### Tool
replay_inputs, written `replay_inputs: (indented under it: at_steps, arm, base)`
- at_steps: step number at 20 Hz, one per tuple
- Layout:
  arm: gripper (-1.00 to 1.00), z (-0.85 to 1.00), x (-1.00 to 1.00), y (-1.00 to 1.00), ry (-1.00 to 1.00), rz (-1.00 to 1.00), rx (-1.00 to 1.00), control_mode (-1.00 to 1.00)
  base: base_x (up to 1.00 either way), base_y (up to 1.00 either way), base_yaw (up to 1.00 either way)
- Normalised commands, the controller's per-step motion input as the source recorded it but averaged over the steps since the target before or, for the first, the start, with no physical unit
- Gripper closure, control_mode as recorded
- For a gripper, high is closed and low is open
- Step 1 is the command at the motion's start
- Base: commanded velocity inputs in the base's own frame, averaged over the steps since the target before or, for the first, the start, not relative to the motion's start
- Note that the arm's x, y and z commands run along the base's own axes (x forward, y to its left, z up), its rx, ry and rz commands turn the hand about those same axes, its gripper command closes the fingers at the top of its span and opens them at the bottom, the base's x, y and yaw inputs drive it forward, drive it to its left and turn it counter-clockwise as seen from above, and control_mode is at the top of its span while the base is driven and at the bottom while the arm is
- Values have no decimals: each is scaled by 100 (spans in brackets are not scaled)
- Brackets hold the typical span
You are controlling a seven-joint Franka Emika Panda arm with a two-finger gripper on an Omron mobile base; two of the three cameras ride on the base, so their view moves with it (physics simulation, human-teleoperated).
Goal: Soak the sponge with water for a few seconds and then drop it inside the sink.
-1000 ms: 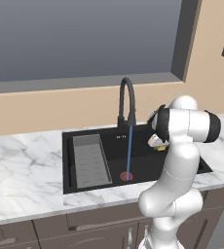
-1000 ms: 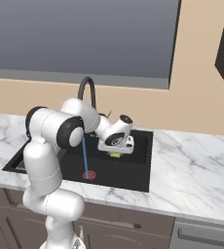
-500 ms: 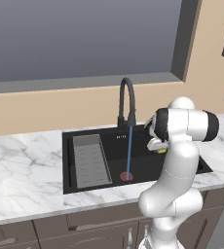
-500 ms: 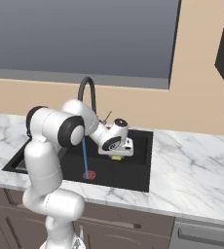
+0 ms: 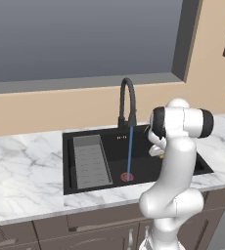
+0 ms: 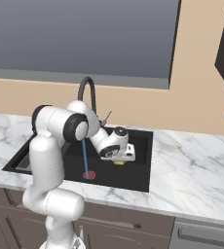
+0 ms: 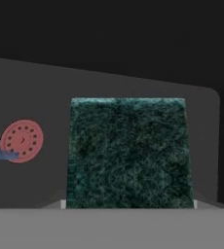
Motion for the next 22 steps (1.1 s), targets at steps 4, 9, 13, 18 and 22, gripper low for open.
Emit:
replay_inputs:
  at_steps: [4,9,13,18,22]
  arm:
    - [100,-19,18,0,-5,-2,-5,-100]
    - [100,-15,21,0,-4,-1,-4,-100]
    - [100,-20,15,-3,-1,-1,-3,-100]
    - [100,-18,0,-17,0,-2,0,-100]
    - [100,-17,0,-20,0,-1,0,-100]
  base:
    - [0,0,0]
    - [0,0,0]
    - [0,0,0]
    - [0,0,0]
    - [0,0,0]
